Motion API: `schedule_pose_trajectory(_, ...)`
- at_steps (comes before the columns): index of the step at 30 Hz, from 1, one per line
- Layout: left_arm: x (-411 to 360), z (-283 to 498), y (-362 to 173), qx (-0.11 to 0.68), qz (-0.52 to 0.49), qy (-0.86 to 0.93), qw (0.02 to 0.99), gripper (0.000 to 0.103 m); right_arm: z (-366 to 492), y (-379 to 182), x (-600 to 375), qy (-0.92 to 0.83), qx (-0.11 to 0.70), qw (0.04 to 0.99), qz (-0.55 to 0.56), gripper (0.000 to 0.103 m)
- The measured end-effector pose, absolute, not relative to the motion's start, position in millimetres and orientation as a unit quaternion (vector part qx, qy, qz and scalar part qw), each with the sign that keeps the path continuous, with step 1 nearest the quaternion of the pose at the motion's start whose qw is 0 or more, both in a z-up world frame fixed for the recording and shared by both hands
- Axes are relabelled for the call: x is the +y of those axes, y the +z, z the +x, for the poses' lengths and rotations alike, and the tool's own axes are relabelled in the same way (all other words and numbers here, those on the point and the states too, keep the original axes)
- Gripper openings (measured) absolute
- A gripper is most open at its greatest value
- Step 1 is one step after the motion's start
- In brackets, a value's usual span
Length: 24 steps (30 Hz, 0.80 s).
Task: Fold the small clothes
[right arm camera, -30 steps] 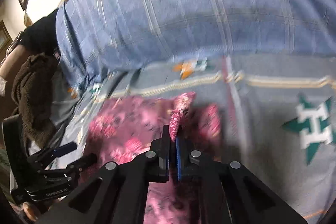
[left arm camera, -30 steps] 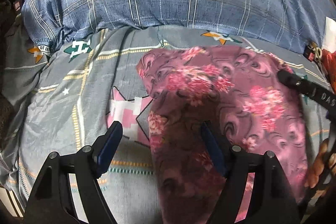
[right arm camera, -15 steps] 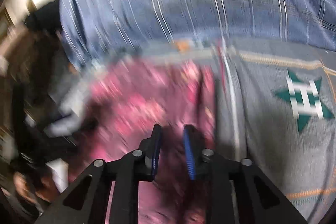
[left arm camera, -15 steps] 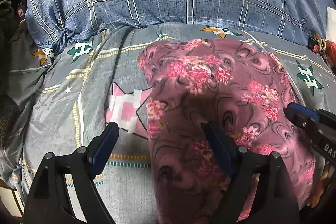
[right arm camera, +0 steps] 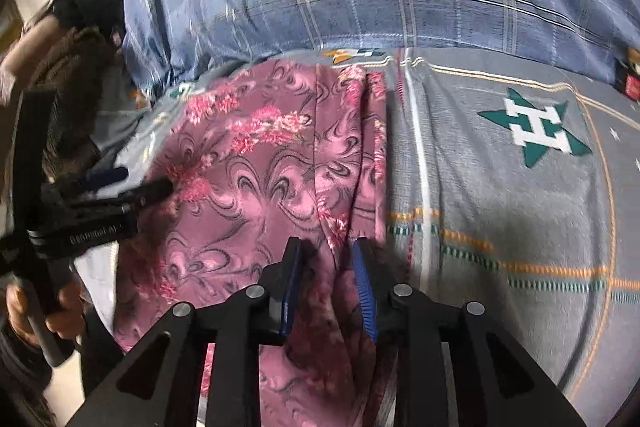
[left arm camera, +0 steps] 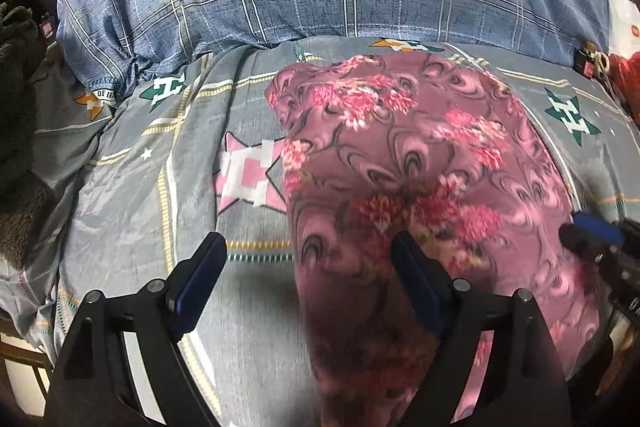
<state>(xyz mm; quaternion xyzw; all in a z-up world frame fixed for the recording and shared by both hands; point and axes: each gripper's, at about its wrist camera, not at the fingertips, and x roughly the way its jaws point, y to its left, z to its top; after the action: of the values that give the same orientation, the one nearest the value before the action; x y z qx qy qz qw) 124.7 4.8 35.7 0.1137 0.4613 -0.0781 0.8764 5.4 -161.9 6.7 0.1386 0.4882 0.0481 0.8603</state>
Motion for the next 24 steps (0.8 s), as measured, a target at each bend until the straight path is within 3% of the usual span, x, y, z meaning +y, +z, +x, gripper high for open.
schedule_pose_trajectory(2,10.4,115.3,35.1,0.462,0.108,-0.089,0.876,0.085,-2.9,11.5,-161.4,0.048,0.483,0.863,0.136,0.032)
schedule_pose_trajectory(6,10.8,99.2,20.1,0.459,0.116,-0.098,0.875,0.086,-11.0,-5.6,-157.8,0.033,0.512,0.852,0.108,0.052)
schedule_pose_trajectory(18,37.6,96.9,34.6,0.469,0.093,-0.106,0.872,0.086,1.7,39.4,-167.0,0.037,0.45,0.879,0.15,0.053)
schedule_pose_trajectory(24,48.6,131.2,34.0,0.495,0.032,-0.1,0.862,0.086,64.7,11.3,-174.0,0.04,0.46,0.863,0.207,0.053)
